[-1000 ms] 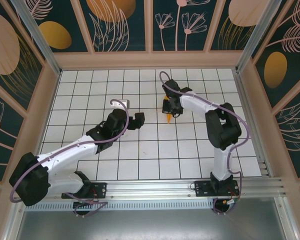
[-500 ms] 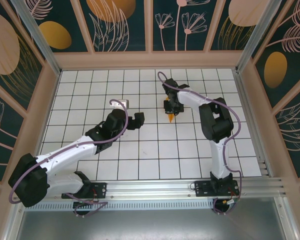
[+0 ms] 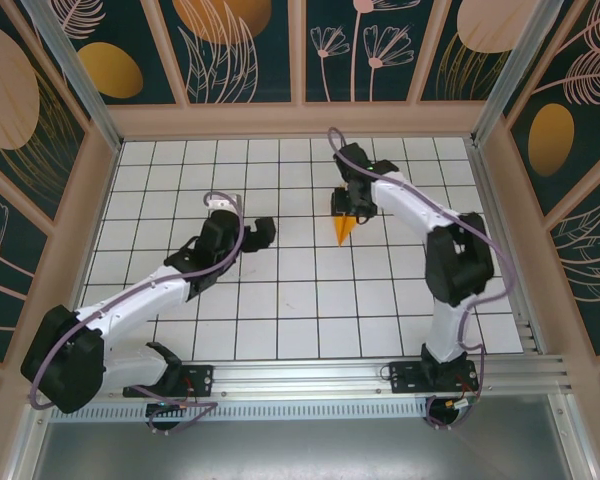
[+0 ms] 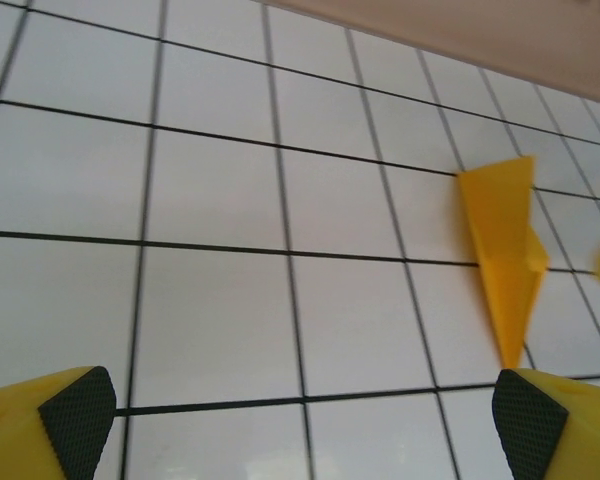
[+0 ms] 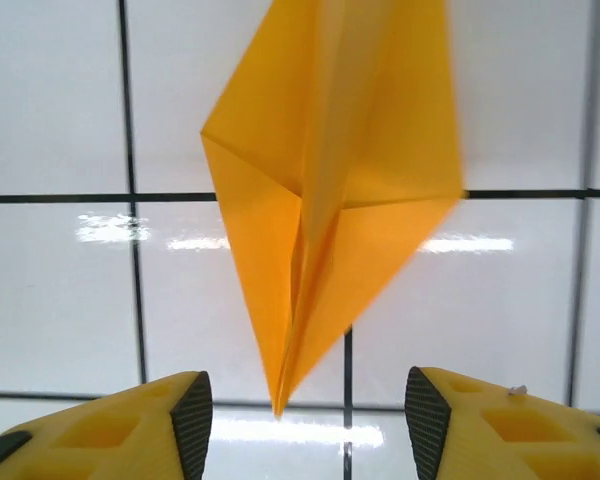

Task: Fold a paper plane with a square sheet of paper (fold left side to right side)
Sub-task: Move the paper plane to the top-center of the table, then reset both arms

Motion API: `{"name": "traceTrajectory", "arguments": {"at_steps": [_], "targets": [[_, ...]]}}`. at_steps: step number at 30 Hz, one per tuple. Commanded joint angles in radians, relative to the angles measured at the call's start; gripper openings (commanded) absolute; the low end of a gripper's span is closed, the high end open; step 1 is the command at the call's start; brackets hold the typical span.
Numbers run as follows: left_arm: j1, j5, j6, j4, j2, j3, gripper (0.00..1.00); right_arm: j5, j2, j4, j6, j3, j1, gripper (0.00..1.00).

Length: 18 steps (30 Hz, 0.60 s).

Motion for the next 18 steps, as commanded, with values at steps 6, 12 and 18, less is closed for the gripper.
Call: {"name": "traceTrajectory", "arguments": {"at_steps": [6,12,18], "targets": [[0.166,-0.127,0.071,0.071,-0.071,-0.023,0.98,0.080,-0.456,0.294,0.063,-0.426,-0.155,0.74],[0.173,-0.456,0.268,0.384,-0.161,-0.205,0.98,0.164,-0.725,0.713,0.025,-0.835,-0.297,0.99],[0.196,-0.620,0.445,0.576,-0.159,-0.338,0.99,0.280,-0.756,1.133,-0.150,-1.133,-0.357,0.99]]}}
